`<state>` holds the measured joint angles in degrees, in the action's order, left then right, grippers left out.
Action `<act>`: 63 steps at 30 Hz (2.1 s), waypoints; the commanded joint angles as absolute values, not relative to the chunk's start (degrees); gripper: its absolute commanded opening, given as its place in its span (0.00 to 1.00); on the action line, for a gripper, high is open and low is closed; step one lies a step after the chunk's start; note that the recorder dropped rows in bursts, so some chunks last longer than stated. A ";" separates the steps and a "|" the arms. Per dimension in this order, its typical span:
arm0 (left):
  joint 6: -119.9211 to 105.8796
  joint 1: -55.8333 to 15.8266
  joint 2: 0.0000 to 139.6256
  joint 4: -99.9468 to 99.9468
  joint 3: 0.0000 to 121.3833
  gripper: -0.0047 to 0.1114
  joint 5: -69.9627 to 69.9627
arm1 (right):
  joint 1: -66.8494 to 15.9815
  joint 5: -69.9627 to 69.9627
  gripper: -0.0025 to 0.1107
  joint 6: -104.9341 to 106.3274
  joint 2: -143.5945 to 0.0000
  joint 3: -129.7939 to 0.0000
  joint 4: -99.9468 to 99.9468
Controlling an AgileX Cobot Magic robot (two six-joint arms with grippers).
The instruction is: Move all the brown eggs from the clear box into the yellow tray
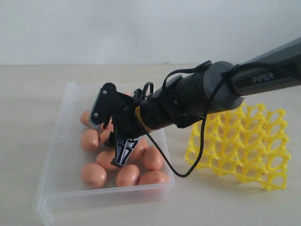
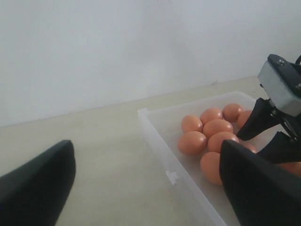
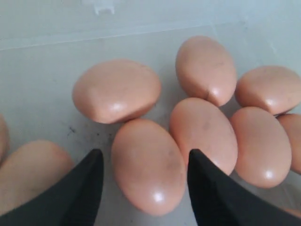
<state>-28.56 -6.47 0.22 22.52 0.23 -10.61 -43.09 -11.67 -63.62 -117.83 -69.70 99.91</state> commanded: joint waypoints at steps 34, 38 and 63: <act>-28.11 -6.59 0.00 22.90 0.00 0.71 -10.20 | -45.51 -3.11 0.46 -79.20 -122.46 -75.45 99.95; -28.11 -6.59 0.00 22.90 0.00 0.71 -10.20 | -45.64 -7.44 0.45 -81.05 -122.46 -75.45 99.95; -28.11 -6.59 0.00 22.90 0.00 0.71 -10.20 | -45.64 26.73 0.54 -61.35 -111.94 -76.70 60.14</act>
